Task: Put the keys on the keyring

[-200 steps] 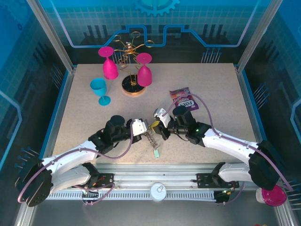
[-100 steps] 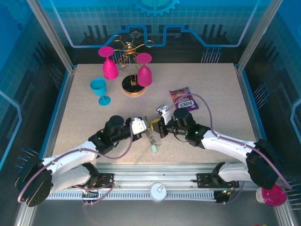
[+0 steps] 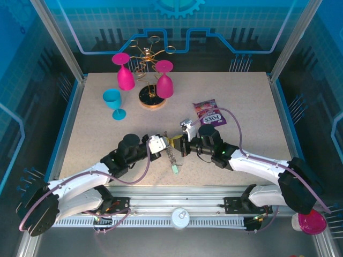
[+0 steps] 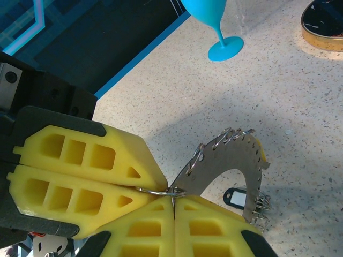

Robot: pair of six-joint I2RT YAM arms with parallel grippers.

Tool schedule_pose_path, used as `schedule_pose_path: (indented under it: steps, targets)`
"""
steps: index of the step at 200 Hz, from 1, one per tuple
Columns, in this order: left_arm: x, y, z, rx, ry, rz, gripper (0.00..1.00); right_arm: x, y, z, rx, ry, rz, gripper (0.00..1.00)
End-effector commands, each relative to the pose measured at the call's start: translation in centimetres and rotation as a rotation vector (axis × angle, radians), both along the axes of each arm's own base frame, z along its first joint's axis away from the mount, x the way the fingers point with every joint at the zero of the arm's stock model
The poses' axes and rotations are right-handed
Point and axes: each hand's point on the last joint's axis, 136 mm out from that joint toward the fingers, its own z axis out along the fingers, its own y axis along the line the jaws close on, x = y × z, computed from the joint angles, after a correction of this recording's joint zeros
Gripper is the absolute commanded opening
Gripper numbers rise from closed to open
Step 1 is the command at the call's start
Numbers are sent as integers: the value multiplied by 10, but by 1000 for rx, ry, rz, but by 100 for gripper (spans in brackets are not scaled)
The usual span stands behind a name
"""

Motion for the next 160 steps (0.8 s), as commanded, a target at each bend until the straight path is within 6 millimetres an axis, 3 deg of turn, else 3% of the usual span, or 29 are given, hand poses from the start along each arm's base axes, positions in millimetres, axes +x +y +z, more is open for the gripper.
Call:
schedule_pose_path:
  steps: [1,41,75,113,160]
  targets:
    - [-6,-5,17,-42,-67,-35,0,6,1,8,18,-33,-22,0]
    - [-6,-6,18,-49,-74,-35,0,3,5,13,24,-38,12,0]
    - [-4,-5,17,-62,-72,-25,0,11,-5,-9,87,53,-28,0]
    - [-2,-5,16,-68,-69,-11,0,7,6,5,151,49,44,0]
    - [-3,-4,15,-63,-68,-10,0,3,2,3,135,36,46,0]
